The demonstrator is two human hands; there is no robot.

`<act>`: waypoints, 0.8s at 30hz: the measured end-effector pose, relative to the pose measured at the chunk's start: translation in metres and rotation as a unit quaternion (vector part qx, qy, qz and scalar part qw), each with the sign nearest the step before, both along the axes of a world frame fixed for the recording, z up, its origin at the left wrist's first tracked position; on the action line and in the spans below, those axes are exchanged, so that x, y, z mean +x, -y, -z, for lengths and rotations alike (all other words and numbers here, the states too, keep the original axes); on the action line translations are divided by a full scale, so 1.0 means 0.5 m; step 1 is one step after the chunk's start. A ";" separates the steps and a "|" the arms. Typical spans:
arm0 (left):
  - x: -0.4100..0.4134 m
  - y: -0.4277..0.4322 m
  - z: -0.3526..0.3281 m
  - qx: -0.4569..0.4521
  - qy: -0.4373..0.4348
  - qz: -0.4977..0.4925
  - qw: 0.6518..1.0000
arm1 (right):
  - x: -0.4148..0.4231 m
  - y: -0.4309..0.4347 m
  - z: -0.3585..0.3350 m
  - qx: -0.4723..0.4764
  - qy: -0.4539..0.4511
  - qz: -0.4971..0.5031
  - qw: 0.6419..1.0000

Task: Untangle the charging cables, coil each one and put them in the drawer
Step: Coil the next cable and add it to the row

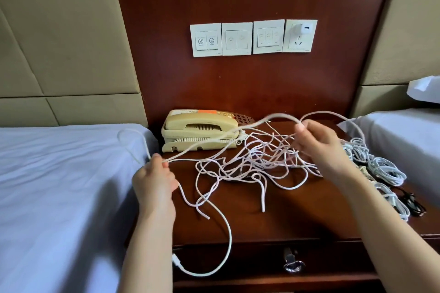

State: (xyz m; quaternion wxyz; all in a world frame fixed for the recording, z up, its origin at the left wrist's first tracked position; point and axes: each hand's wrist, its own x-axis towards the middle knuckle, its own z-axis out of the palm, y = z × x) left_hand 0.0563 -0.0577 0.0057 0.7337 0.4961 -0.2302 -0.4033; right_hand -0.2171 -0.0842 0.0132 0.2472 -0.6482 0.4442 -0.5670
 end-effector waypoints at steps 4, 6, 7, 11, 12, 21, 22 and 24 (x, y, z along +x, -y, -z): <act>-0.013 -0.004 0.012 0.030 0.041 0.042 0.998 | -0.002 -0.015 -0.022 0.040 0.105 -0.055 0.992; -0.030 -0.007 0.014 0.030 0.080 0.061 0.994 | 0.011 -0.027 -0.030 0.043 0.007 -0.046 0.998; -0.034 -0.008 0.014 0.027 0.093 0.068 0.993 | 0.016 -0.033 -0.033 0.051 -0.040 -0.045 0.997; -0.042 -0.012 0.009 0.024 0.102 0.105 0.989 | 0.015 -0.061 -0.038 0.150 -0.141 -0.099 0.974; -0.044 -0.014 0.005 0.018 0.089 0.122 0.988 | 0.012 -0.069 -0.039 0.187 -0.132 -0.120 0.966; -0.060 -0.053 -0.021 -0.025 -0.017 0.267 0.963 | -0.006 -0.093 -0.037 0.210 -0.097 -0.100 0.968; -0.063 -0.056 -0.023 -0.029 -0.029 0.281 0.959 | -0.005 -0.091 -0.031 0.200 -0.091 -0.084 0.972; -0.066 -0.059 -0.027 -0.039 -0.058 0.304 0.950 | -0.005 -0.092 -0.027 0.163 -0.081 -0.046 0.982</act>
